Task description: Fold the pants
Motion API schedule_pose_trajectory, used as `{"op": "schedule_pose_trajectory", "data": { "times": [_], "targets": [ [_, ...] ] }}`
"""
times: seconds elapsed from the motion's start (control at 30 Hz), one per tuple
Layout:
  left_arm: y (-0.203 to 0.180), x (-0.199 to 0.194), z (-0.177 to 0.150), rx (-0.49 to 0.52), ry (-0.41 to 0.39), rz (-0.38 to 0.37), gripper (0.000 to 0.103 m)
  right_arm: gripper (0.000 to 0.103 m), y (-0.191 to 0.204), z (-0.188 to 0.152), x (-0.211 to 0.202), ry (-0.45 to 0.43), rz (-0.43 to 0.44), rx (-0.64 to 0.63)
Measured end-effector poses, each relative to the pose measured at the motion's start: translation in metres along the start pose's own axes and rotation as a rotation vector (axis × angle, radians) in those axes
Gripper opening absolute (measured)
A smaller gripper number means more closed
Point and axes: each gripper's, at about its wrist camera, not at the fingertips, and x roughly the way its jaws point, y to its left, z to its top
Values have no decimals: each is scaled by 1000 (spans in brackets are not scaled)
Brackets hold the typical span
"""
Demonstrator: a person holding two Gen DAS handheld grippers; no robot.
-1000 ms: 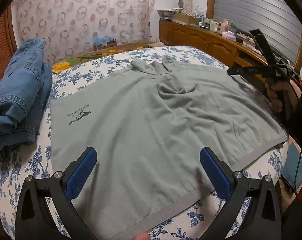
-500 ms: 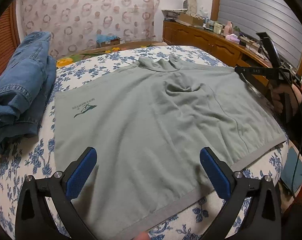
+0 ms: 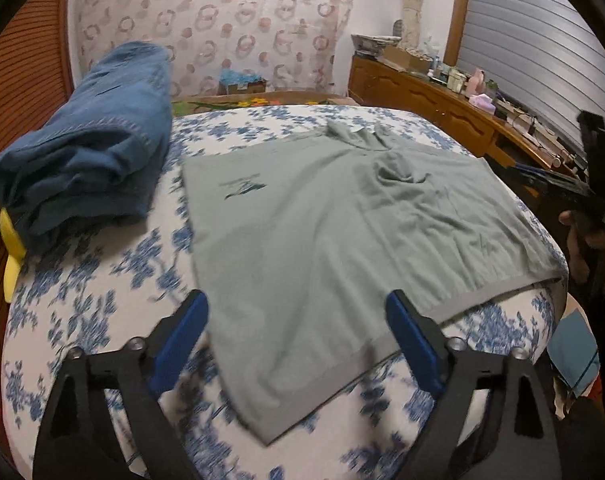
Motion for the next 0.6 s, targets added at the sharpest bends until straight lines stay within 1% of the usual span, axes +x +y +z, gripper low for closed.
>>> {"op": "schedule_pose_trajectory", "data": {
  "times": [0.03,0.1,0.13,0.23,0.37,0.5,0.6],
  "targets": [
    [4,-2,-4,-9,4,4,82,54,6,-5,-5,-2,11,-10],
    [9,-4,-7,-23,8,1,72,55,17,-12,-7,-3,38,-23],
    [12,-6,-11,-31,13,2,71,56,20,-14,-9,-1,50,-28],
    [16,-8,-17,-38,23,6,62,58,23,-22,-12,1,79,-44],
    [21,-11,-24,-50,35,14,54,59,18,-26,-19,5,79,-63],
    [22,-12,-32,-53,55,21,52,59,13,-29,-21,12,68,-74],
    [22,-12,-34,-55,63,21,52,59,22,-32,-32,18,67,-79]
  ]
}}
